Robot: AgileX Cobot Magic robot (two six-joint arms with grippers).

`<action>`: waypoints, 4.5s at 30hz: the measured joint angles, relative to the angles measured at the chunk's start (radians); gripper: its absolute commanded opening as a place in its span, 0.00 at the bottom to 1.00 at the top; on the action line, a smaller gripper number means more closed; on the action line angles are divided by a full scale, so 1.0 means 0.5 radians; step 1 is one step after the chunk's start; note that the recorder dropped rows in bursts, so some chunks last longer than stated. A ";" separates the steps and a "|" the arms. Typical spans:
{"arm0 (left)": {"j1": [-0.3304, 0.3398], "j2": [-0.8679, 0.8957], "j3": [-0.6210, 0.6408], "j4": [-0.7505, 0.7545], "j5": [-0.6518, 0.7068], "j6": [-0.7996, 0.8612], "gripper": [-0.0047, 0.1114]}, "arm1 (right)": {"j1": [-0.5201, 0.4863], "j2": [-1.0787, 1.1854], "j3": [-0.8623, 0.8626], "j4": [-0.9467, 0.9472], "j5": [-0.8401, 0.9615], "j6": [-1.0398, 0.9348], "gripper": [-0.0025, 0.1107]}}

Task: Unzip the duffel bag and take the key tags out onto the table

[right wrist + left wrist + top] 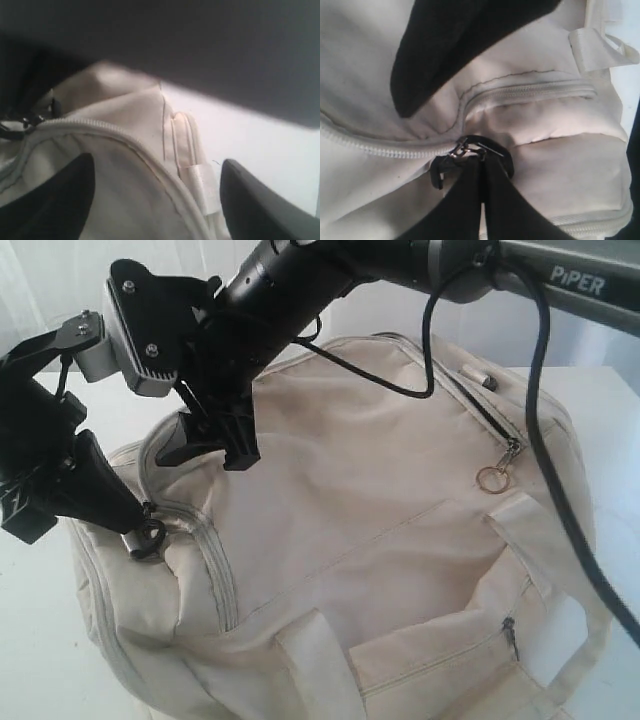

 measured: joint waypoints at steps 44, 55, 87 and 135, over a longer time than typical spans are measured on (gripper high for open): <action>0.000 -0.003 0.110 -0.320 0.129 -0.042 0.04 | -0.104 0.084 0.000 -0.259 -0.548 1.106 0.02; 0.000 -0.003 0.289 -0.628 0.142 -0.004 0.07 | -0.151 0.084 0.000 -0.233 -0.484 1.260 0.02; 0.318 -0.035 0.054 -0.396 0.193 -0.368 0.16 | -0.096 -0.796 0.326 -0.454 0.442 1.997 0.02; 0.318 -0.035 0.069 -0.501 0.204 -0.364 0.16 | 0.278 -1.595 1.284 -0.867 0.277 2.978 0.62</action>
